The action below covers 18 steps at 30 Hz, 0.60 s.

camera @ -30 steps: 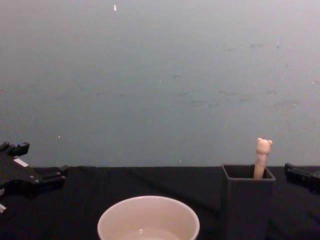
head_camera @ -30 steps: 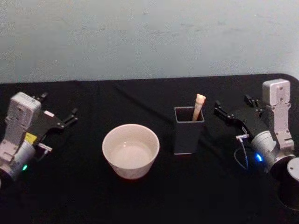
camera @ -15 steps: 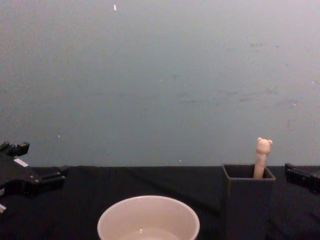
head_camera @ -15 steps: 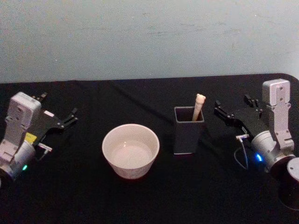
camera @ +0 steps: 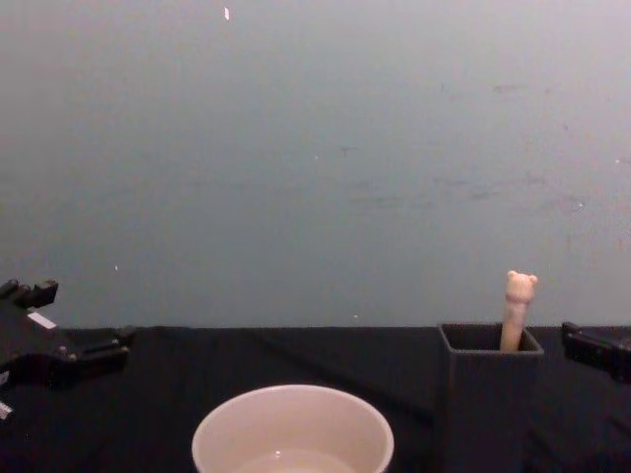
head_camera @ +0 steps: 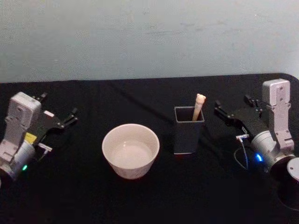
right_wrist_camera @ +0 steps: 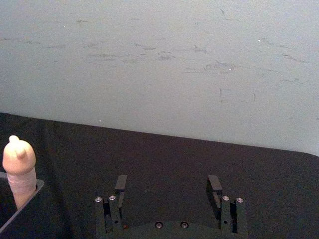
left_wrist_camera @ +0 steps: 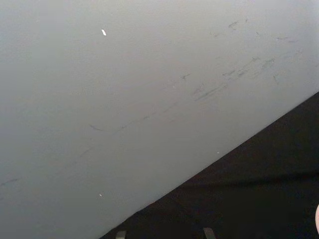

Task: Pick up the stirring spoon with one hand, stir inside the cup, then place it back in its original position.

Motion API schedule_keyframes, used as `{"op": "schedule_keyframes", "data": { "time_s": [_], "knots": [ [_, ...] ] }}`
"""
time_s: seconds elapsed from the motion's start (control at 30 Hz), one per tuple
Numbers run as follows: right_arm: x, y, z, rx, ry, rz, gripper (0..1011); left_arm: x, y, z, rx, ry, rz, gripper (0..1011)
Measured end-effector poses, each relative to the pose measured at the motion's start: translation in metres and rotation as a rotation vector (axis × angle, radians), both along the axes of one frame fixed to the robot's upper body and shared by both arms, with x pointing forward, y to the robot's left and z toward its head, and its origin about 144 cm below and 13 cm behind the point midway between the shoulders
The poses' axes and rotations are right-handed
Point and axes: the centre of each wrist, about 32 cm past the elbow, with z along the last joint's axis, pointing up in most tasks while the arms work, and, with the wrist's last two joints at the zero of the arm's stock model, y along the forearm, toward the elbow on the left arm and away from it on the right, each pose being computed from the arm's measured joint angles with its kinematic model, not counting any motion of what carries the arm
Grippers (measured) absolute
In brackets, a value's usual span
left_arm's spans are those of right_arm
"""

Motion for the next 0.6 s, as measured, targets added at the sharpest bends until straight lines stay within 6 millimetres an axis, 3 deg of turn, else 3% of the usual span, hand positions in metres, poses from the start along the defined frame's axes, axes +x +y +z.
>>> {"op": "schedule_keyframes", "data": {
  "time_s": [0.6],
  "knots": [
    [0.0,0.0,0.0,0.0,0.0,0.0,1004,0.0,0.0,0.0,0.0,0.0,0.0,1001]
  ]
}}
